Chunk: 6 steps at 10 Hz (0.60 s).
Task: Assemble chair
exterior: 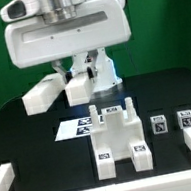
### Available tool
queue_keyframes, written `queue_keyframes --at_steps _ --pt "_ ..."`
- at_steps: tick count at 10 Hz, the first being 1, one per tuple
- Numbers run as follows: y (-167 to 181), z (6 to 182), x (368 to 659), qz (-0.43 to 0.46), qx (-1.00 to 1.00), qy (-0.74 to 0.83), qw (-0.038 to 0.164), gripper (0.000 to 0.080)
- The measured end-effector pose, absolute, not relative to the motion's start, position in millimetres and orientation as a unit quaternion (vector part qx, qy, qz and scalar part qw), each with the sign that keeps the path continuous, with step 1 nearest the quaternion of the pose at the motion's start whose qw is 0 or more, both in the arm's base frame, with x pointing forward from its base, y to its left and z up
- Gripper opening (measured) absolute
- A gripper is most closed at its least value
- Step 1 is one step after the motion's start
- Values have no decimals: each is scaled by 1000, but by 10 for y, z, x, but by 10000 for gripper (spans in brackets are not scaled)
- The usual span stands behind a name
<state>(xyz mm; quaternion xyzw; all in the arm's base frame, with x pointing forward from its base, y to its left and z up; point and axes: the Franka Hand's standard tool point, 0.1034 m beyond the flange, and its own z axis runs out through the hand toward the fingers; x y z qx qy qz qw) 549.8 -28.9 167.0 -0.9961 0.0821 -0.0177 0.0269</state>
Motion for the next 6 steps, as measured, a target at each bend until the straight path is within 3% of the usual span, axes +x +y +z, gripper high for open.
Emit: queue_keyframes --at_steps 4,5,6 --pt "-271 1626 5452 -8 -997 80 21 284" --pt "-54 1676 5445 -5 -998 62 9 284" --pt "140 1701 5435 0 -999 40 10 284"
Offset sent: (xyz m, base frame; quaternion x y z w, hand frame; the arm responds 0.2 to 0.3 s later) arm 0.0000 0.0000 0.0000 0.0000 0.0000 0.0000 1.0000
